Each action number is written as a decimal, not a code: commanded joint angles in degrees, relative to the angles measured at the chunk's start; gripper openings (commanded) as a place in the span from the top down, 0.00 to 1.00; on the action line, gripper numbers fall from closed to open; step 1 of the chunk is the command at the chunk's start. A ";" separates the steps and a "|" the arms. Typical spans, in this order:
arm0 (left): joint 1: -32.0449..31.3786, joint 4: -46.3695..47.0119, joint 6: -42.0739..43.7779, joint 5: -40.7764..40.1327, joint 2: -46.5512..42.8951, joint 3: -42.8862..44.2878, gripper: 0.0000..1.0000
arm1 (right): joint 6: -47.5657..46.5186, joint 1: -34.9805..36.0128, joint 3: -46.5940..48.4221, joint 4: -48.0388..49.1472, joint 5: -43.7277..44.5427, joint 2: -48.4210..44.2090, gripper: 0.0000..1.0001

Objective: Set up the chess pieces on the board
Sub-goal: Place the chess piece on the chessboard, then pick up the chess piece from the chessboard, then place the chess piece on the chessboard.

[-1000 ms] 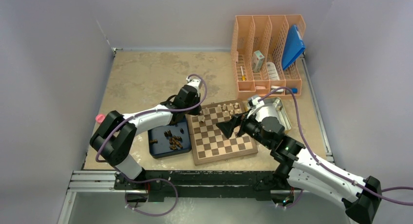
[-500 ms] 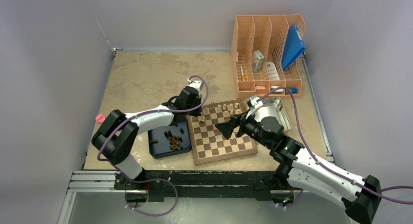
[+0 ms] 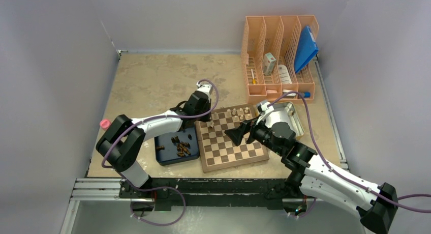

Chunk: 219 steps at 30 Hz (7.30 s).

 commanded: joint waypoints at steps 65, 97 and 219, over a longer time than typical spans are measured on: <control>-4.29 -8.89 -0.21 3.80 -2.22 2.46 0.73 | -0.17 0.23 0.82 1.80 1.83 -0.43 0.01; -5.65 -1.87 -1.01 8.90 -6.69 -3.29 0.93 | 5.26 0.15 1.92 0.60 5.07 3.29 0.01; 18.53 -33.68 5.59 25.22 -42.41 -0.04 0.23 | 2.03 -1.31 8.76 15.84 22.25 38.30 0.88</control>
